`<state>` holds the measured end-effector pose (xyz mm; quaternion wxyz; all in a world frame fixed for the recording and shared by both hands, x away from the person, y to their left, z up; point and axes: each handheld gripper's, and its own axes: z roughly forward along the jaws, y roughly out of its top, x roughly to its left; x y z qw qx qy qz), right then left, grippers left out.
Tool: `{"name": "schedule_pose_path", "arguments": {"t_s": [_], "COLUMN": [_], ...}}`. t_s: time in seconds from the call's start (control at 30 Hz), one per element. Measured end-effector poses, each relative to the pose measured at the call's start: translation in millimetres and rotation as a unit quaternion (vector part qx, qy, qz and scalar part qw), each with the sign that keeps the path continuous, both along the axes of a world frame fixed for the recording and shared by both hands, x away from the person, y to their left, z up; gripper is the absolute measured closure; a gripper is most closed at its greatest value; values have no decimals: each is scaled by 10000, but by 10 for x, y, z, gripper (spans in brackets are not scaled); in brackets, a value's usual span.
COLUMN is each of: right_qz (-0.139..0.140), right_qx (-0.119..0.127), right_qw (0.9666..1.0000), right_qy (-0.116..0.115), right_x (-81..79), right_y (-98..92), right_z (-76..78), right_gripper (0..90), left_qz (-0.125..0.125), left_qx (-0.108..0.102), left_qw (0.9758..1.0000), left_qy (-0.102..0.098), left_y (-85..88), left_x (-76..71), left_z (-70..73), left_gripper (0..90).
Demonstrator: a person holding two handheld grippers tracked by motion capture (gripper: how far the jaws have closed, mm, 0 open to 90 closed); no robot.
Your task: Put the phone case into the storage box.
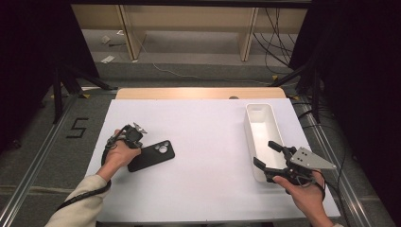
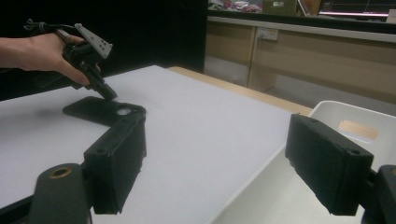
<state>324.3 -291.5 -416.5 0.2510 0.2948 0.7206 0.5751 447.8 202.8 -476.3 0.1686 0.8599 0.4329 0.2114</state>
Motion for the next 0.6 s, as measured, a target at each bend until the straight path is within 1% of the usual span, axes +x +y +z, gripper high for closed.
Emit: {"name": "schedule_pose_path", "arguments": {"t_s": [0.17,0.23,0.37,0.6], "right_qz": [-11,-12,-12,-9], "right_qx": [16,16,19,21], "right_qw": [10000,10000,10000,10000], "right_qy": [2,1,-2,-8], "right_x": [-2,-1,-2,-1], "right_y": [0,0,3,4], "right_z": [3,2,4,4], "right_gripper": [214,214,214,214], "left_qz": [-44,-73,-109,-202], "left_qx": [57,35,66,100], "left_qw": [10000,10000,9999,9997], "left_qy": [27,50,44,93], "left_y": [-7,-6,-8,-11], "left_x": [-53,-72,-113,-189], "left_z": [6,6,8,13], "left_gripper": [899,899,899,899]}}
